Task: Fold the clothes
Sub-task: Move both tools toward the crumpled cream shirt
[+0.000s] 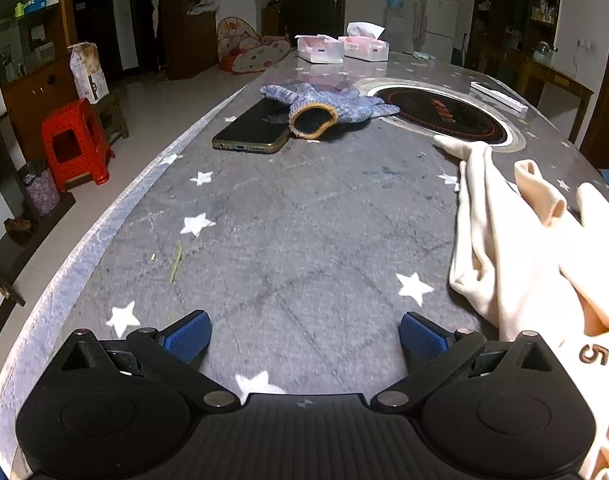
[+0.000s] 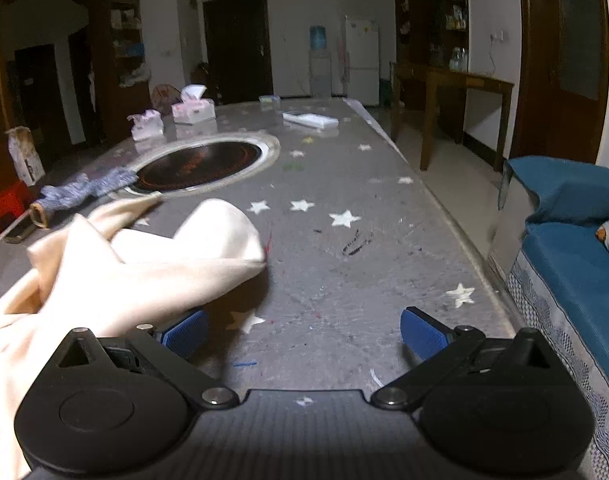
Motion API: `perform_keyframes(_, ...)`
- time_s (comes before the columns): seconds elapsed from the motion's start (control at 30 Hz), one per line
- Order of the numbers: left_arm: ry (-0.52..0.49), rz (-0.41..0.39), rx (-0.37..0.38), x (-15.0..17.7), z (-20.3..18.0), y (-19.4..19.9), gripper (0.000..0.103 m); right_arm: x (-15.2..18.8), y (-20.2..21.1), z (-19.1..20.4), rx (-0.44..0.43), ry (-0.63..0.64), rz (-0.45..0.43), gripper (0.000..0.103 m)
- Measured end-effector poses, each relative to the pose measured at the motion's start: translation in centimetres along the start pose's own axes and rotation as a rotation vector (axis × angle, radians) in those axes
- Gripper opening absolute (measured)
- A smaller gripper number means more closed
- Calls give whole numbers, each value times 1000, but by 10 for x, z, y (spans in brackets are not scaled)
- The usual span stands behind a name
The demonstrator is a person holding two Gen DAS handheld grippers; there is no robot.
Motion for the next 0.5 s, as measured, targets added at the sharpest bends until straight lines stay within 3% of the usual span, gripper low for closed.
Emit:
perform_keyframes(0.2,6,-9,28,8,-4,9,103,2,15,11,-9,24,-64,103)
perform_keyframes(0.5,-11,-58,45,14,-14,49,103,24,70,35,-104,33,-129,103)
Point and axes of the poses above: each gripper's, at about its wrist camera, not at the fingertips, and y roughly against the way its jaws point, z to its left, x to its underside, the point moved 2 cm from there along -y, roughly the way its jaws point, and after that the axes turned 2 degrees about -x, right-handed, at the moved point
